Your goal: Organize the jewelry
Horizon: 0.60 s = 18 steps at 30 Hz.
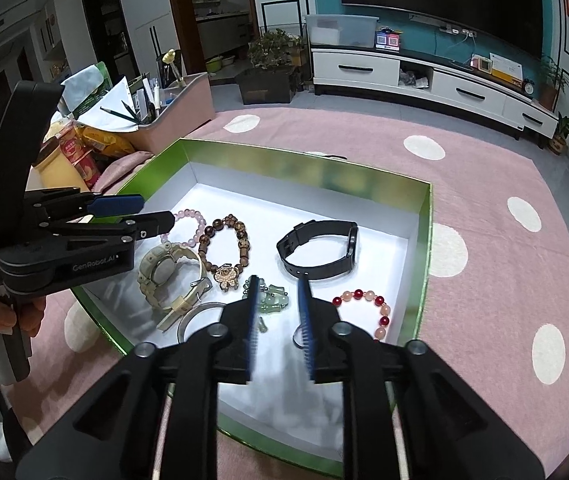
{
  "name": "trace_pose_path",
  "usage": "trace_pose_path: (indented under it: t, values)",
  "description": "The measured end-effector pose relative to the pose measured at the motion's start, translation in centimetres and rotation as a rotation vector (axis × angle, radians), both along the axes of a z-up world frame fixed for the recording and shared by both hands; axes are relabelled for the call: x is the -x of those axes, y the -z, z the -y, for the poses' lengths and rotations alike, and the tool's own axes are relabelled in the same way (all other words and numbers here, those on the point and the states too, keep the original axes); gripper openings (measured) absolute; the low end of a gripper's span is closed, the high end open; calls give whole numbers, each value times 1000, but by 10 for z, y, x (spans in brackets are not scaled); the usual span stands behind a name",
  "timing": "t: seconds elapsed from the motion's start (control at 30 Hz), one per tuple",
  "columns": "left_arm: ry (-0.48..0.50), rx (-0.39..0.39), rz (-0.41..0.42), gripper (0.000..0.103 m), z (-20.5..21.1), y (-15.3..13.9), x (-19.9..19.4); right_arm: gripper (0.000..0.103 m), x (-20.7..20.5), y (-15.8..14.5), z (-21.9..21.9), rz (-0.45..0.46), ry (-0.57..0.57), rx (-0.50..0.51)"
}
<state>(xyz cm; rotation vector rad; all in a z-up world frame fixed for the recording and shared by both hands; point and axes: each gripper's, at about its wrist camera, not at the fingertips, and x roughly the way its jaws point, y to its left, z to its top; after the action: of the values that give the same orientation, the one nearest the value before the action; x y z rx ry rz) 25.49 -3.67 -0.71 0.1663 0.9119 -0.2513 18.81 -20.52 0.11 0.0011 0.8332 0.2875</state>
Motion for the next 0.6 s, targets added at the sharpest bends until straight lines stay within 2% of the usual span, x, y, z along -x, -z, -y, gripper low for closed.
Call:
trace_pose_path:
  t: [0.2,0.23,0.33,0.53,0.6]
  values:
    - [-18,-12,16,77,-2,-11,10,55,10,-14,12,21,49,-21]
    - [-22,-16,18,80,-2,-14,13,63,13,-19,15,27,65,-22]
    - [-27,-20,27,87,-3,-23,19,78,20,-29,22,38,94,-33]
    - [-51,-41,65,99,-2,-53,35,99,35,-56,30,49,127,-43]
    - [-57,-44,76,101,-3,-64,40,102,38,-64,32,50,139,-45]
